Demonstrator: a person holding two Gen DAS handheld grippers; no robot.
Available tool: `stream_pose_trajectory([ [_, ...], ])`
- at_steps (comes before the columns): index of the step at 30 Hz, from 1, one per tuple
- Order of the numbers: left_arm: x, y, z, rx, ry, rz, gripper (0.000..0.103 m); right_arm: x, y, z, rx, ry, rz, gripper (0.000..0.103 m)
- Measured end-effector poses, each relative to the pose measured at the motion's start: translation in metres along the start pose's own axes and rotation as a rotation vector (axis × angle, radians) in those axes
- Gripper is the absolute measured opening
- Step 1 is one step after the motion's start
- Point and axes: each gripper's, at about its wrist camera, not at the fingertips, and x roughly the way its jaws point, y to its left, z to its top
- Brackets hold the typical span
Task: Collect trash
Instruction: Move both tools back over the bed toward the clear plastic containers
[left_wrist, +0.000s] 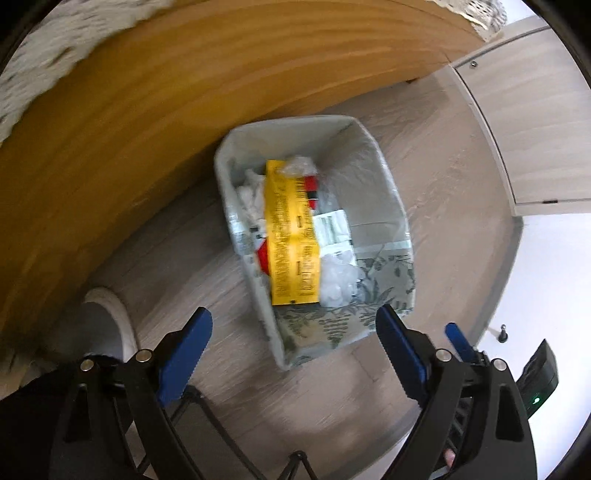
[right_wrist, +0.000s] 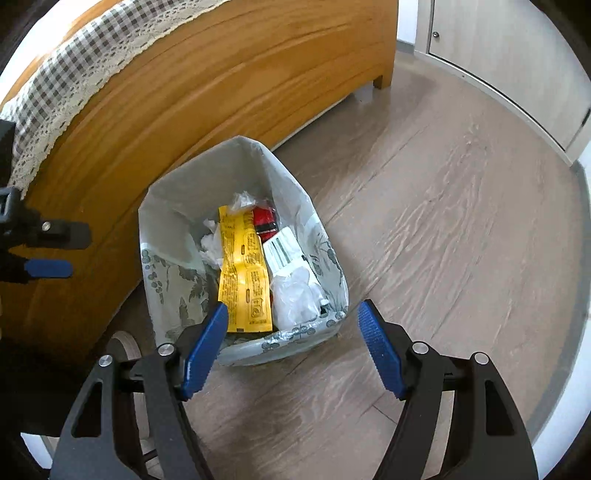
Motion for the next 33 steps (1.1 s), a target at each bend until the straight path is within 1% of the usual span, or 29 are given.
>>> stream_pose_trajectory([
  [3, -0.011, 0.007, -0.002, -0.005, -0.001, 0.02, 0.087, -0.009, 0.007, 0.002, -0.019, 0.015, -0.039, 0.07],
  [7, -0.038, 0.003, -0.003, 0.06, -0.064, 0.108, 0.087, -0.026, 0.017, 0.009, -0.038, 0.026, -0.027, 0.07],
  [9, -0.058, 0.001, -0.005, 0.089, -0.092, 0.129, 0.087, -0.035, 0.025, 0.016, -0.071, 0.026, -0.063, 0.07],
  [11, -0.084, 0.002, -0.008, 0.102, -0.156, 0.123, 0.087, -0.048, 0.032, 0.023, -0.078, 0.001, -0.072, 0.07],
  [13, -0.125, 0.007, -0.014, 0.118, -0.272, 0.125, 0.087, -0.065, 0.043, 0.033, -0.082, -0.036, -0.069, 0.07],
  [14, -0.138, 0.01, -0.016, 0.123, -0.316, 0.129, 0.087, -0.075, 0.051, 0.038, -0.092, -0.058, -0.07, 0.07],
  [15, -0.16, 0.018, -0.02, 0.123, -0.384, 0.148, 0.087, -0.082, 0.058, 0.043, -0.102, -0.075, -0.071, 0.07],
  [17, -0.19, 0.035, -0.025, 0.113, -0.469, 0.149, 0.087, -0.101, 0.08, 0.054, -0.129, -0.125, -0.062, 0.07],
  [18, -0.213, 0.051, -0.03, 0.095, -0.52, 0.13, 0.087, -0.111, 0.093, 0.061, -0.144, -0.152, -0.051, 0.07],
  [20, -0.241, 0.074, -0.036, 0.074, -0.578, 0.101, 0.087, -0.125, 0.113, 0.072, -0.166, -0.184, -0.027, 0.07],
  [21, -0.264, 0.097, -0.038, 0.063, -0.62, 0.085, 0.087, -0.131, 0.125, 0.079, -0.179, -0.2, -0.016, 0.07],
  [22, -0.277, 0.108, -0.039, 0.055, -0.641, 0.085, 0.087, -0.137, 0.141, 0.087, -0.2, -0.219, -0.004, 0.07],
  [25, -0.327, 0.165, -0.037, 0.009, -0.729, 0.111, 0.088, -0.15, 0.186, 0.109, -0.261, -0.262, 0.035, 0.07],
  [26, -0.345, 0.191, -0.035, -0.002, -0.751, 0.126, 0.09, -0.153, 0.203, 0.118, -0.281, -0.275, 0.049, 0.07],
  [29, -0.377, 0.245, -0.025, 0.002, -0.774, 0.141, 0.091, -0.155, 0.251, 0.141, -0.337, -0.287, 0.102, 0.07],
  [30, -0.391, 0.268, -0.018, 0.005, -0.784, 0.155, 0.091, -0.156, 0.263, 0.147, -0.357, -0.289, 0.116, 0.07],
  [31, -0.405, 0.288, -0.01, -0.004, -0.804, 0.168, 0.091, -0.157, 0.286, 0.158, -0.395, -0.295, 0.136, 0.07],
  [33, -0.433, 0.331, 0.011, -0.033, -0.856, 0.17, 0.092, -0.161, 0.32, 0.173, -0.447, -0.309, 0.168, 0.07],
])
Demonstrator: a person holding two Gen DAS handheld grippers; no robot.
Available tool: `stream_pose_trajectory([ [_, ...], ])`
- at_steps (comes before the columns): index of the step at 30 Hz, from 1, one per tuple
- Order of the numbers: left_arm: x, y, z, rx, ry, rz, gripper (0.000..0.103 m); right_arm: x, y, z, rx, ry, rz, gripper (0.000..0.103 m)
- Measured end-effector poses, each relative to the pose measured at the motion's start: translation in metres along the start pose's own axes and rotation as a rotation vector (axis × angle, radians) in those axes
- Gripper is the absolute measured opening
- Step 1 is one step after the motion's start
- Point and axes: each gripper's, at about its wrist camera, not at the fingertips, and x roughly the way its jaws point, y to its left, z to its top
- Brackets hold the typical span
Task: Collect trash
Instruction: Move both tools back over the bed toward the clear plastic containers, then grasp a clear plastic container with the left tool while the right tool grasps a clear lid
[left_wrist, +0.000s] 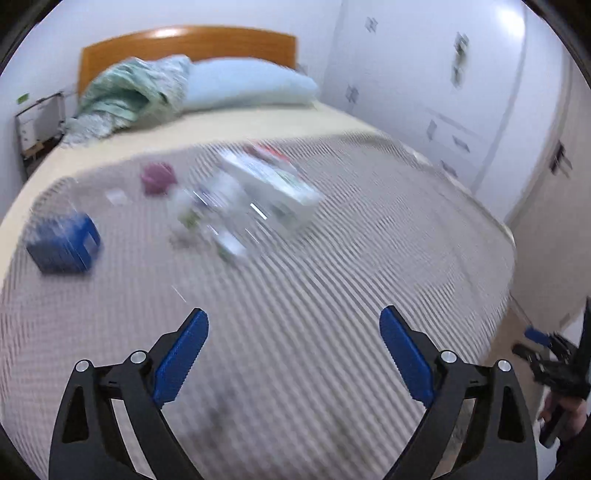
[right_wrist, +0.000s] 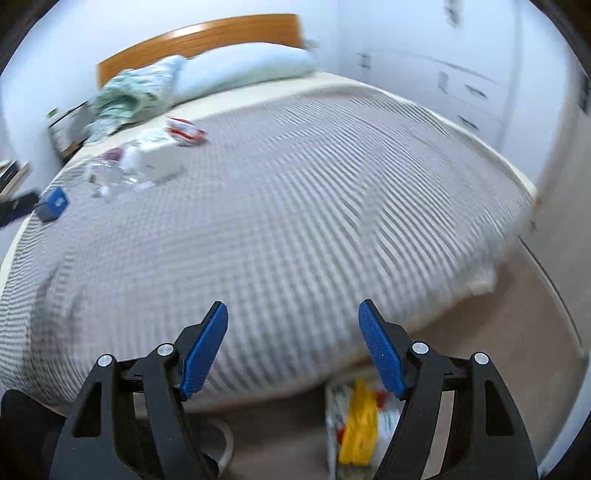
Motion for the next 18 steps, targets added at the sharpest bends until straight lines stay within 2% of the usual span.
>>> stream_pose_trajectory([
  [3, 0.026, 0.062, 0.049, -0.063, -0.018, 0.057, 0.096, 0.014, 0.031, 0.037, -0.047, -0.019, 0.077, 0.07],
  [6, 0.072, 0.109, 0.088, -0.103, 0.033, 0.063, 0.096, 0.035, 0.069, 0.072, -0.124, -0.032, 0.161, 0.07],
  [10, 0.113, 0.142, 0.107, -0.106, 0.07, -0.027, 0.096, 0.074, 0.123, 0.12, -0.211, -0.018, 0.269, 0.07],
  [13, 0.143, 0.148, 0.11, -0.09, 0.093, -0.018, 0.095, 0.101, 0.161, 0.148, -0.29, 0.023, 0.376, 0.07],
  [14, 0.152, 0.149, 0.107, -0.089, 0.112, -0.022, 0.091, 0.109, 0.176, 0.156, -0.319, 0.022, 0.394, 0.07],
  [15, 0.161, 0.152, 0.105, -0.105, 0.144, -0.051, 0.078, 0.117, 0.189, 0.162, -0.346, 0.026, 0.415, 0.07],
  [16, 0.168, 0.155, 0.101, -0.135, 0.178, -0.104, 0.073, 0.131, 0.208, 0.171, -0.392, 0.033, 0.444, 0.07],
  [17, 0.17, 0.16, 0.1, -0.173, 0.197, -0.167, 0.063, 0.137, 0.217, 0.175, -0.416, 0.03, 0.453, 0.07],
  [18, 0.167, 0.163, 0.096, -0.222, 0.201, -0.241, 0.048, 0.151, 0.231, 0.182, -0.443, 0.037, 0.47, 0.07],
])
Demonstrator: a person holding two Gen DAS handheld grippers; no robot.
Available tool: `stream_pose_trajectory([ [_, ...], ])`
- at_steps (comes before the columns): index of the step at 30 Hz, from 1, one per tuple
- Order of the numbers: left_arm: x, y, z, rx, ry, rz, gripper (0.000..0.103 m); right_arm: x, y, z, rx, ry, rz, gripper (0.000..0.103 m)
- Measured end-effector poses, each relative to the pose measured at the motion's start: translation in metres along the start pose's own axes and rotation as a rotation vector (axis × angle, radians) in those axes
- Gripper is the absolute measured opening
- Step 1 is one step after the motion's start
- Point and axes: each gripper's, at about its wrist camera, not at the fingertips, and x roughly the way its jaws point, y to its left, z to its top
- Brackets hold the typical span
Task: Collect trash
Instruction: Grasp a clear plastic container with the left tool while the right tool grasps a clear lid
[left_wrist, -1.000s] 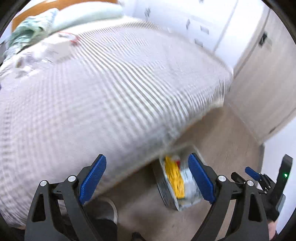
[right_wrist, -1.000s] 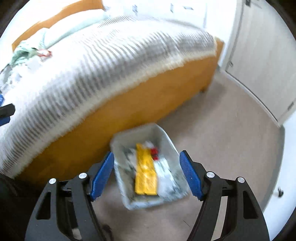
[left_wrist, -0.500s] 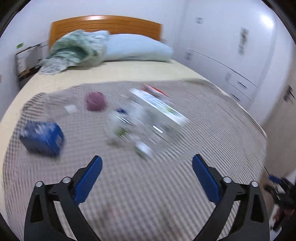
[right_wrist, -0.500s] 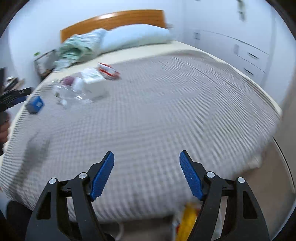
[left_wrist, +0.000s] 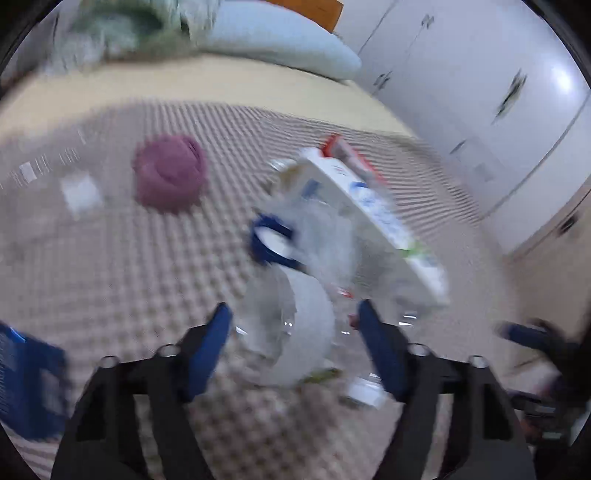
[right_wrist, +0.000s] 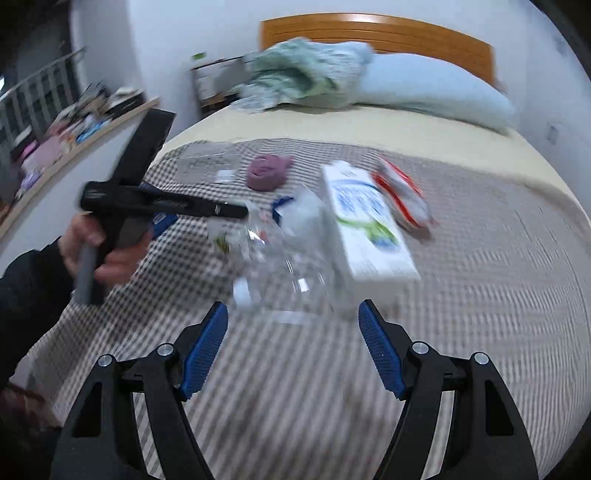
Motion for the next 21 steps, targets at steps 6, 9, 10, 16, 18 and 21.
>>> stream_pose_trajectory([
  [6, -0.012, -0.003, -0.026, -0.052, 0.068, -0.073, 0.024, 0.073, -0.005, 0.026, -0.024, 0.126, -0.016, 0.07],
  [9, -0.029, -0.007, -0.042, -0.074, 0.045, -0.089, 0.009, 0.078, 0.0, 0.019, -0.008, 0.143, 0.022, 0.068],
  [10, -0.035, -0.009, -0.047, -0.075, 0.033, -0.11, 0.005, 0.078, 0.003, 0.016, -0.004, 0.158, 0.039, 0.062],
  [16, -0.093, -0.028, -0.075, -0.066, -0.044, -0.046, 0.0, 0.037, 0.012, -0.001, 0.098, 0.059, 0.111, 0.015],
  [18, -0.123, -0.038, -0.088, -0.062, -0.081, -0.027, 0.0, 0.009, 0.013, -0.009, 0.146, 0.006, 0.093, 0.004],
  [21, -0.164, -0.059, -0.108, -0.066, -0.106, -0.021, 0.0, -0.047, 0.021, -0.033, 0.229, -0.105, 0.097, 0.004],
])
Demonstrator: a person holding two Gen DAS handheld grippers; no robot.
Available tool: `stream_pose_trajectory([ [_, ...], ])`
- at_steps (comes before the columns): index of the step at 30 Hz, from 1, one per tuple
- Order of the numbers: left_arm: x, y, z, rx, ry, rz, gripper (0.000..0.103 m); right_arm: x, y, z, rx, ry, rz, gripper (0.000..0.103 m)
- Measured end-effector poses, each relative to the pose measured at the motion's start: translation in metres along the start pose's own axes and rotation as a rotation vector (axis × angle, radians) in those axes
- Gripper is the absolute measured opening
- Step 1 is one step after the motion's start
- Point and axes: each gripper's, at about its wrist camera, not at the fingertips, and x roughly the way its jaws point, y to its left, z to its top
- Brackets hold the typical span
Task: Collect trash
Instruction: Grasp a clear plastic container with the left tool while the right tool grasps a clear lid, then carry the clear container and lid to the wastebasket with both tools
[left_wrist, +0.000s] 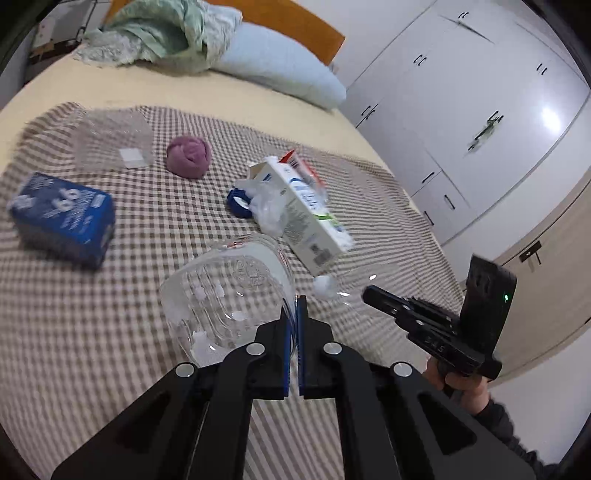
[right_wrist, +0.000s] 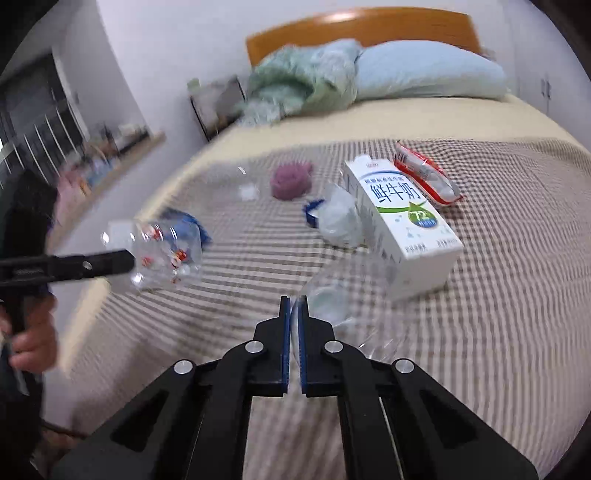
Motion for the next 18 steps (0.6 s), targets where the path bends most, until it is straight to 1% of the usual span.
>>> stream_pose_trajectory([
  [2, -0.029, -0.023, -0.013, 0.045, -0.021, 0.035, 0.0, -0.032, 0.005, -0.014, 0.018, -0.047, -0.014, 0.004],
  [4, -0.048, -0.042, -0.018, 0.078, -0.028, 0.049, 0.0, -0.067, 0.006, -0.031, 0.046, -0.096, -0.019, 0.004],
  [6, -0.067, -0.065, -0.028, 0.113, -0.039, 0.056, 0.0, -0.104, 0.006, -0.05, 0.072, -0.125, -0.041, 0.004],
  [9, -0.084, -0.102, -0.045, 0.17, -0.05, 0.054, 0.0, -0.143, 0.001, -0.076, 0.103, -0.145, -0.081, 0.004],
  [10, -0.086, -0.114, -0.051, 0.187, -0.045, 0.051, 0.0, -0.162, -0.004, -0.09, 0.116, -0.156, -0.106, 0.004],
  [12, -0.082, -0.136, -0.062, 0.21, -0.022, 0.041, 0.0, -0.179, -0.013, -0.106, 0.139, -0.169, -0.145, 0.004],
  [13, -0.078, -0.146, -0.069, 0.219, -0.01, 0.029, 0.0, -0.196, -0.021, -0.123, 0.169, -0.178, -0.16, 0.004],
  [14, -0.074, -0.155, -0.077, 0.228, -0.001, 0.02, 0.0, -0.204, -0.026, -0.132, 0.19, -0.183, -0.172, 0.004],
  [16, -0.061, -0.182, -0.094, 0.276, 0.018, 0.005, 0.0, -0.232, -0.044, -0.162, 0.248, -0.187, -0.208, 0.004],
  [18, -0.045, -0.21, -0.115, 0.33, 0.057, -0.018, 0.0, -0.254, -0.057, -0.187, 0.283, -0.188, -0.243, 0.004],
])
